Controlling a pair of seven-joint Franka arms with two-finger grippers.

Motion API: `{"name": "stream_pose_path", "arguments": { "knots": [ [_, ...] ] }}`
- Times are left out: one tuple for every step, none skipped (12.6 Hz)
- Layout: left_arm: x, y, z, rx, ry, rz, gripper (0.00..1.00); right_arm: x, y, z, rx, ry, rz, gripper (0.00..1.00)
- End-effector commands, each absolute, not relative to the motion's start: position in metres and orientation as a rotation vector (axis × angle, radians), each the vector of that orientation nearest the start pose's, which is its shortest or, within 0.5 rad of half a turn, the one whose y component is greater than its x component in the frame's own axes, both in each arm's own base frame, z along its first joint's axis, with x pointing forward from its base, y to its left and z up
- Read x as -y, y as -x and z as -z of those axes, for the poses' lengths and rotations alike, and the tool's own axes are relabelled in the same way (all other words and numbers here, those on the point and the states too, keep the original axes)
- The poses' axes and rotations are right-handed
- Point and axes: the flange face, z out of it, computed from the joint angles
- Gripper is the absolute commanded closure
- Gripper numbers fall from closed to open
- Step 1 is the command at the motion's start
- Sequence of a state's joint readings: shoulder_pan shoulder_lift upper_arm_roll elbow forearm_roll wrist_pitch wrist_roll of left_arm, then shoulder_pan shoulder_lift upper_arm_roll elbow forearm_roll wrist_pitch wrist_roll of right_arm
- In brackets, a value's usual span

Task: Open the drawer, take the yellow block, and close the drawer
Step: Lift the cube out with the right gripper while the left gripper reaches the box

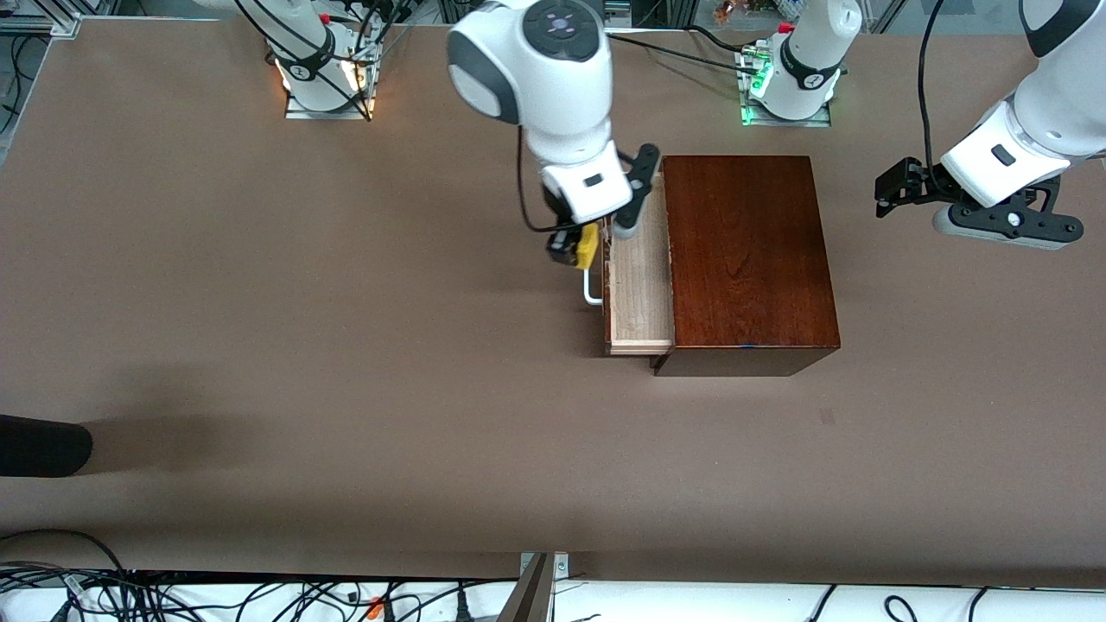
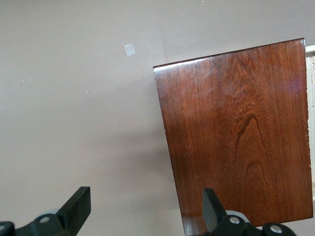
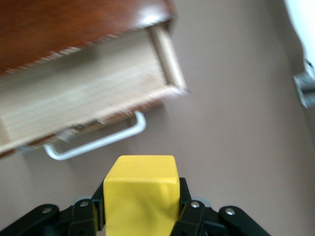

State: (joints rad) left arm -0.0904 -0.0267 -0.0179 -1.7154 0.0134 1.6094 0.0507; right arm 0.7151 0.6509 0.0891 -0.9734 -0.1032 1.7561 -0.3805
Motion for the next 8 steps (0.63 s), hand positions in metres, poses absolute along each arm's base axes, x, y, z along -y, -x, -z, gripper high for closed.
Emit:
{"name": "stream_pose_path", "arguments": {
  "knots": [
    [0.059,-0.541,-0.576,-0.283,3.129,-0.128,0.0,-0.433,-0.577,-0.536,1.553,2.72,0.117,0.83],
    [0.06,-0.54,-0.577,-0.288,3.129,-0.126,0.0,-0.401,-0.593,-0.544,1.488,2.767,0.098,0.83],
    [0.063,-0.54,-0.576,-0.3,3.129,-0.128,0.0,-0.368,-0.61,-0.55,1.426,2.814,0.104,0.83],
    [0.073,-0.539,-0.576,-0.343,3.125,-0.128,0.0,-0.336,-0.625,-0.554,1.358,2.862,0.089,0.82],
    [0.09,-0.537,-0.575,-0.431,3.114,-0.13,0.0,-0.312,-0.634,-0.55,1.288,2.903,0.041,0.82],
    [0.105,-0.538,-0.569,-0.509,3.103,-0.145,0.0,-0.286,-0.644,-0.547,1.219,2.935,0.01,0.82],
    [0.124,-0.538,-0.567,-0.578,3.092,-0.148,0.0,-0.258,-0.654,-0.543,1.15,2.962,-0.022,0.82],
    [0.144,-0.54,-0.561,-0.634,3.092,-0.159,0.0,-0.23,-0.662,-0.539,1.073,2.964,-0.045,0.82]
  ]
}}
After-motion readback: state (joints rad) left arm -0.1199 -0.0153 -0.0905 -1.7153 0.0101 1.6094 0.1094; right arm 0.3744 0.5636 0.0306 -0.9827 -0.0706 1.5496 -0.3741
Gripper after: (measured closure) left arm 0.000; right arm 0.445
